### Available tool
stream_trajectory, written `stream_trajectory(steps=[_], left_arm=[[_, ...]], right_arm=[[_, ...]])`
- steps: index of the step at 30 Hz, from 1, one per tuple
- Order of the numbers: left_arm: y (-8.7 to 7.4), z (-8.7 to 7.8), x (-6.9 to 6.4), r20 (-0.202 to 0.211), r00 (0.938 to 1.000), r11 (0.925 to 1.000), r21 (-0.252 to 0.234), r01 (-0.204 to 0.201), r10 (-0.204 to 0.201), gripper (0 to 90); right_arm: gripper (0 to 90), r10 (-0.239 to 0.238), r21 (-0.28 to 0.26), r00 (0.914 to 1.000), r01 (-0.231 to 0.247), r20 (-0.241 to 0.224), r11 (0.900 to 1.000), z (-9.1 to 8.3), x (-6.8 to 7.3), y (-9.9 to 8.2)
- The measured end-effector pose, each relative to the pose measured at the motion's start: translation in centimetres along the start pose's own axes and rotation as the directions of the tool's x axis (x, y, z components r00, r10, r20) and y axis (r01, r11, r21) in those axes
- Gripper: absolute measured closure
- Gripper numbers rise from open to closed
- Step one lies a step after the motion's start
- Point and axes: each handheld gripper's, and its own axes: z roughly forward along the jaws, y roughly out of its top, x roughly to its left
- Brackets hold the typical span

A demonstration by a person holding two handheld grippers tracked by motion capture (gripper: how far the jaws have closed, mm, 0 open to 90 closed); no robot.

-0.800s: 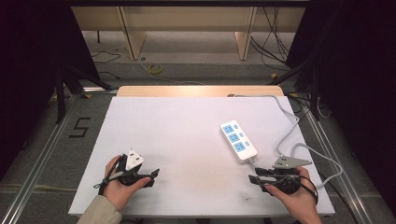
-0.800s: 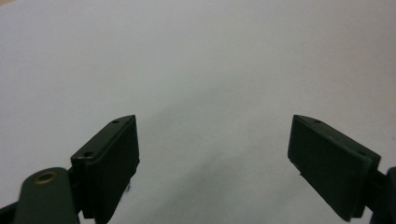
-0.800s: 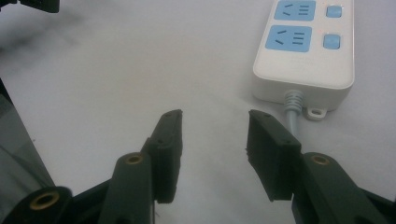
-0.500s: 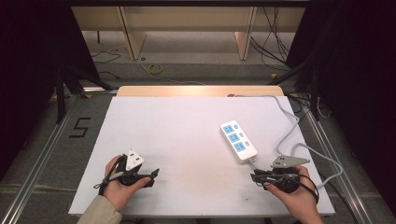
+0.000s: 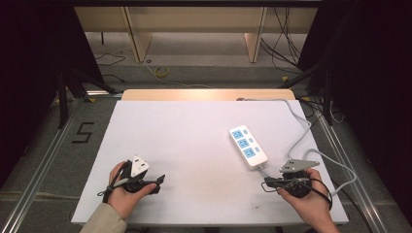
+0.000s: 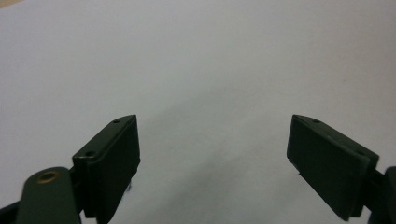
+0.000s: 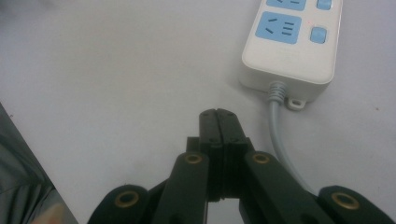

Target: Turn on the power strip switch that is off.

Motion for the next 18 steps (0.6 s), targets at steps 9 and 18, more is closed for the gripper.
stream_trajectory(steps=[9,18], left_arm=[[-0.03,0.04,0.07,-0.003,1.0,1.0,0.005,-0.003,0.003,17.2],[-0.01,0.02,0.08,-0.007,1.0,1.0,0.004,-0.006,0.006,17.3]], right_arm=[[90.0,0.014,0.037,0.9999,-0.015,0.009,0.9992,0.01,-0.23,0.5],[90.0,0.043,0.063,0.9985,-0.045,0.034,0.997,-0.14,-0.72,0.98]])
